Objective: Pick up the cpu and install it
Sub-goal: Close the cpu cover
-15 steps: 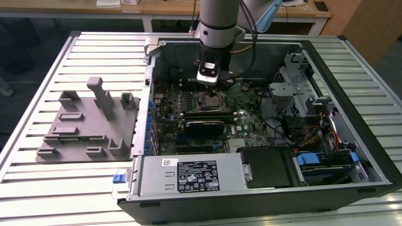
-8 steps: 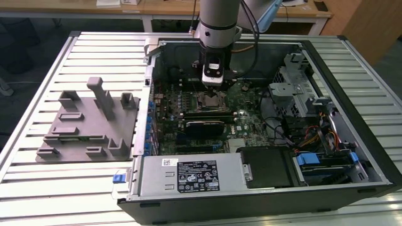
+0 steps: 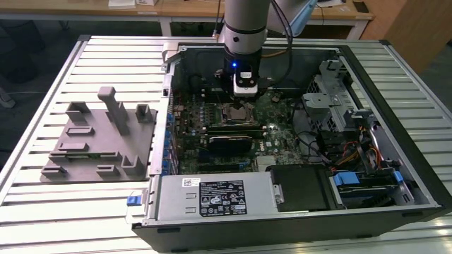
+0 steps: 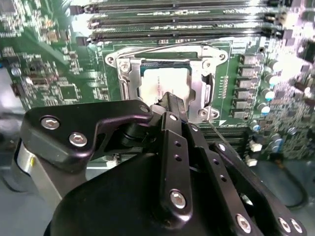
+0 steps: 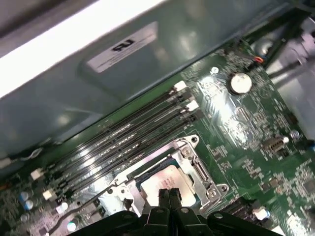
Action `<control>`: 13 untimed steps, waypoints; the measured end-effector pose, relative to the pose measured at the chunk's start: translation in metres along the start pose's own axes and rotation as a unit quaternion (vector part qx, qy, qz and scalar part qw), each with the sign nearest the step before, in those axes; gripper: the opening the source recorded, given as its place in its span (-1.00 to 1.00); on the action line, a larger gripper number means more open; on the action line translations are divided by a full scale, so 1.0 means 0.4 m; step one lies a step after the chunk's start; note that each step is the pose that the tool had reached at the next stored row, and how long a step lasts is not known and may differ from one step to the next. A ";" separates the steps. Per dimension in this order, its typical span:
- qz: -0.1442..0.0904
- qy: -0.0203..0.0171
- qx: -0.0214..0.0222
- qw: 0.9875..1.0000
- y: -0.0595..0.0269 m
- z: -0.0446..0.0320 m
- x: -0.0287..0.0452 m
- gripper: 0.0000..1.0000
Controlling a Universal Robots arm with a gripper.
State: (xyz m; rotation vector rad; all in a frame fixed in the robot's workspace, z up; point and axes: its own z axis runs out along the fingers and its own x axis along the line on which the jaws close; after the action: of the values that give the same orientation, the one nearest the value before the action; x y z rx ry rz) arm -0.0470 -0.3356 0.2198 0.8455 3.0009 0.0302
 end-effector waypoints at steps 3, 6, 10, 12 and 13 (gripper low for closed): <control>-0.027 0.001 0.000 1.000 0.000 0.000 0.000 -0.79; -0.054 0.001 -0.001 0.999 0.000 0.001 0.000 -0.79; -0.090 0.002 -0.002 0.996 0.000 0.002 0.000 -0.79; -0.108 0.003 -0.002 0.994 0.000 0.002 0.000 -0.79; -0.117 0.003 -0.002 0.993 0.000 0.002 0.000 -0.79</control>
State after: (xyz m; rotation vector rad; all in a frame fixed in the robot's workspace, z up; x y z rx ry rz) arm -0.0470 -0.3356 0.2189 0.4878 3.0816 0.0340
